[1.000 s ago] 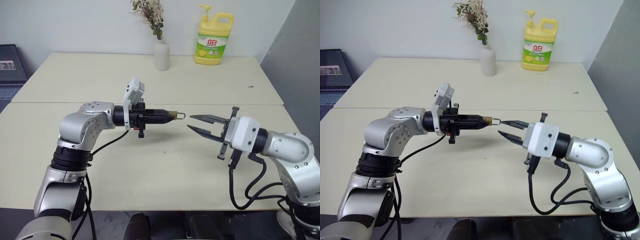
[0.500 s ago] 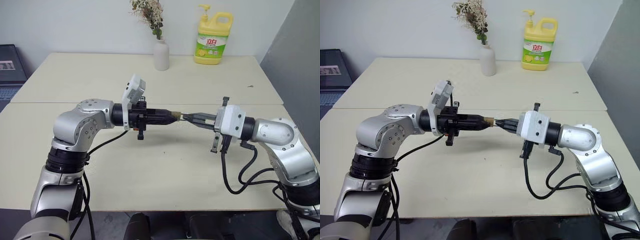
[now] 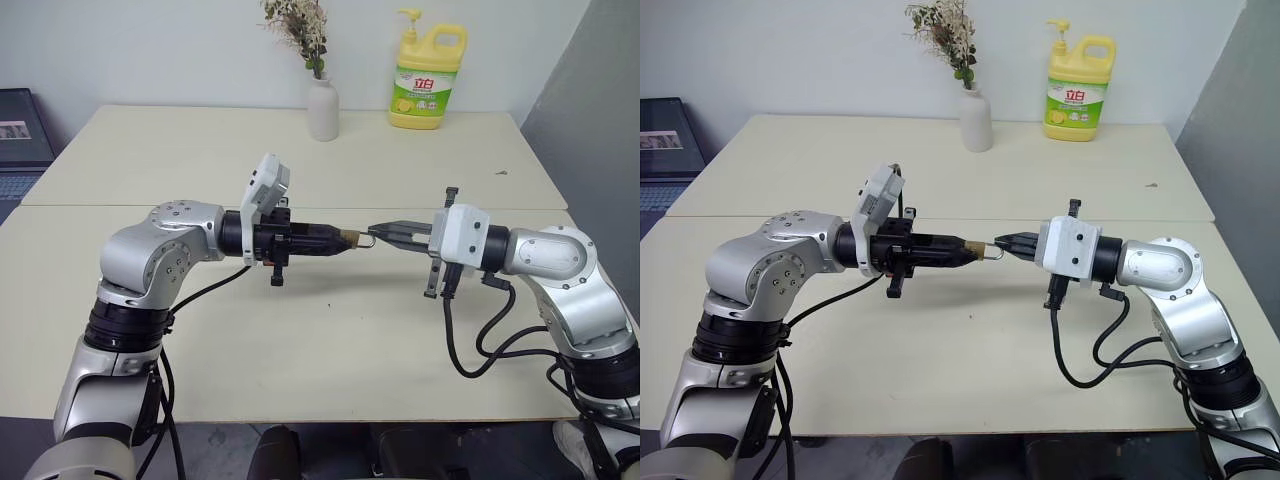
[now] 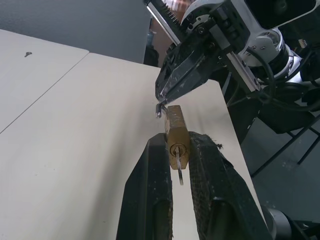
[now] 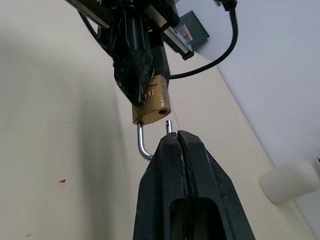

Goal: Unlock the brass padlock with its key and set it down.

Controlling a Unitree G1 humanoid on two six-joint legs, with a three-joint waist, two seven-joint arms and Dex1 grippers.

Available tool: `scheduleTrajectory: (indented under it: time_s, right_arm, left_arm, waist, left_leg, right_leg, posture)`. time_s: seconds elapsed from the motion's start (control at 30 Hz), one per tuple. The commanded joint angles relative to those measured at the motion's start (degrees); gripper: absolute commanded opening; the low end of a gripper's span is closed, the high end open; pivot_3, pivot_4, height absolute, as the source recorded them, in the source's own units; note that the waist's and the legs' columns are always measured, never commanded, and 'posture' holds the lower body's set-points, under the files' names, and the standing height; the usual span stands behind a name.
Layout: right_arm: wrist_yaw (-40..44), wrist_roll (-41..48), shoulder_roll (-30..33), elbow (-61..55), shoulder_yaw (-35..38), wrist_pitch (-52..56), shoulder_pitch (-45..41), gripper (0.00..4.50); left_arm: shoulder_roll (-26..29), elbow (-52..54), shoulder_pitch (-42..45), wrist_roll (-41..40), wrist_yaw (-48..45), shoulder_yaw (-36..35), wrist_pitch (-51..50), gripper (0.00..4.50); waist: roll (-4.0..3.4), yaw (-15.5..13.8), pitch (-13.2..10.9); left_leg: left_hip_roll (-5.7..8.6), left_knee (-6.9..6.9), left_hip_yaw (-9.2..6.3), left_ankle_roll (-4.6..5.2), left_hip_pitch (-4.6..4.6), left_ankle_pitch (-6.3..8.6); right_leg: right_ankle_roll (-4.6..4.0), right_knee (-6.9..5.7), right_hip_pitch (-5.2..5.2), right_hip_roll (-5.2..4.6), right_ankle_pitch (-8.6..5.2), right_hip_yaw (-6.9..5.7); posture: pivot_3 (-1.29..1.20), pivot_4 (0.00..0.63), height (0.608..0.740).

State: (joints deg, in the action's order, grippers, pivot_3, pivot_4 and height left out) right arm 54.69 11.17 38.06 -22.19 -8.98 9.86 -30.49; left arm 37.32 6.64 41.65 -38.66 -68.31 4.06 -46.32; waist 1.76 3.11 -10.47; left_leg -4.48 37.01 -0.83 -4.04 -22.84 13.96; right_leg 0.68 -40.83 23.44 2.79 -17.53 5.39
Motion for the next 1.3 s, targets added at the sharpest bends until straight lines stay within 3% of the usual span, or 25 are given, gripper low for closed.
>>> scheduleTrajectory:
  time_s: [0.03,0.97,1.13,1.3]
  right_arm:
    - [1.6,0.19,0.48,-0.8,-0.12,-1.68,-1.6,0.0]
    - [11.21,1.28,0.85,3.47,-2.81,-6.94,-1.72,0.0]
    - [10.92,-0.45,4.8,2.71,-1.63,-5.97,2.44,0.0]
    - [7.27,2.79,7.16,-4.5,2.96,0.67,10.36,0.0]
  left_arm:
    - [0.6,2.33,0.15,-1.84,-0.5,-1.81,-0.2,0.16]
    - [2.07,3.75,-0.69,-6.47,-0.63,-2.4,-3.46,0.16]
    - [1.72,2.65,-1.08,-6.15,1.44,-2.88,-4.02,0.16]
    - [2.64,2.74,-7.02,-3.86,5.76,-1.36,-6.34,0.16]
  waist:
    - [0.0,0.01,0.0]
    - [0.0,0.0,0.0]
    - [0.0,-0.19,0.0]
    - [0.0,-0.17,0.0]
  left_leg:
    - [0.0,0.0,0.0,0.0,0.0,0.0]
    - [0.0,0.0,-0.01,0.0,0.0,0.0]
    - [0.0,0.0,-0.01,0.0,-0.02,0.0]
    - [0.0,-0.01,-0.01,0.0,0.01,0.0]
  right_leg:
    - [0.0,0.0,0.0,0.0,0.0,0.0]
    - [0.0,0.0,0.0,0.0,0.0,-0.02]
    - [0.0,0.03,0.0,0.0,0.0,-0.01]
    - [0.0,0.02,-0.01,-0.01,0.0,0.04]
  posture:
    - [0.0,0.15,0.74]
    - [0.0,0.15,0.74]
    - [0.0,0.15,0.74]
    - [0.0,0.15,0.74]
